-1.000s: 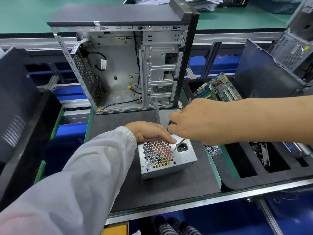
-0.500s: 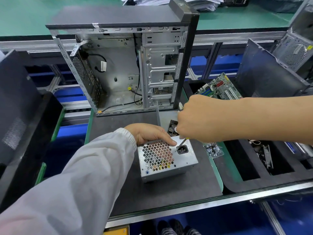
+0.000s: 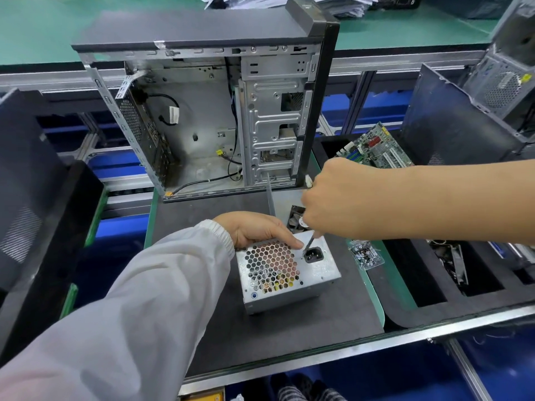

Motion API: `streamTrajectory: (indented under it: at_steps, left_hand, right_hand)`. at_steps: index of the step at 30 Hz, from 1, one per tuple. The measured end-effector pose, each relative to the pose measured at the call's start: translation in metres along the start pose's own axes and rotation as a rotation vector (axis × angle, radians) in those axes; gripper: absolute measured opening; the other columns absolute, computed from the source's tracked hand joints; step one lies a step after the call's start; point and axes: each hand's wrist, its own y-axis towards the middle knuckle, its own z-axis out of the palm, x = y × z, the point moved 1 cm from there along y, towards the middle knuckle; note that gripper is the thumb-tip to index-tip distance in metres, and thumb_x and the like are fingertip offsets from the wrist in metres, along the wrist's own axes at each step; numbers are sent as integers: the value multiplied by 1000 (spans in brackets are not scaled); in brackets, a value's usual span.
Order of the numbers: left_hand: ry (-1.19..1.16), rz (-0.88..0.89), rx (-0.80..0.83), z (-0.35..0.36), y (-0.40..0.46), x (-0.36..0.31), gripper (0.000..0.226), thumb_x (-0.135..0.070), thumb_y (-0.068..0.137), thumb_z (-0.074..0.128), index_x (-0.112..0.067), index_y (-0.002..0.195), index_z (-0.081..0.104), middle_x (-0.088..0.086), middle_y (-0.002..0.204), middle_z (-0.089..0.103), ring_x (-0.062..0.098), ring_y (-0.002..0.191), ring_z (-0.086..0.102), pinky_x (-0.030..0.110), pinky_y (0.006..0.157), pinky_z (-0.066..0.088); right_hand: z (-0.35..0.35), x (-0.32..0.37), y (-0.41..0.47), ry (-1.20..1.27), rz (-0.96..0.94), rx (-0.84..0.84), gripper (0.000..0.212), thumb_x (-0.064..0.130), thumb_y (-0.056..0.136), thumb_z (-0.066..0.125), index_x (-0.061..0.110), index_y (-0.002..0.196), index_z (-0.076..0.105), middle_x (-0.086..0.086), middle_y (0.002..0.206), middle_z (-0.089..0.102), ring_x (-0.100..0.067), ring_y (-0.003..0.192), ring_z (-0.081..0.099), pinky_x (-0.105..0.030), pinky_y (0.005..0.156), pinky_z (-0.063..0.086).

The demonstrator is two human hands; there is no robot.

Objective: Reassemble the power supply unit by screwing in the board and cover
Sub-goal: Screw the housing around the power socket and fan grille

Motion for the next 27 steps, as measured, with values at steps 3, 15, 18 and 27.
streamTrajectory:
  at_steps: [3,15,18,27]
  left_hand:
    - [-6,28,-11,-2,1,1,64,-19,79,73,6,134,52,26,134,55,33,113,56,46,110,38]
    - [13,31,-22,2,-4,-3,70,-23,74,74,6,133,52,22,121,61,28,100,59,44,104,44]
    - [38,45,-24,2,-1,-2,75,-24,73,74,5,137,50,27,138,51,35,115,52,50,114,34]
    - [103,51,40,-27,-6,-9,31,-17,93,64,6,113,64,15,102,73,20,86,72,29,78,60]
  right_hand:
    - [0,5,6,73,3,75,25,25,95,49,13,80,33,0,57,27,-14,46,22,-24,44,19]
    - [-18,1,5,-37,-53,12,29,2,82,47,14,62,29,0,58,32,-15,49,31,-23,46,18]
    - [-13,1,7,-1,-76,65,30,6,85,47,14,63,28,-1,58,31,-15,49,29,-22,47,22]
    - [11,-9,-17,134,192,30,18,34,97,46,19,88,47,3,69,38,-17,50,30,-27,43,14]
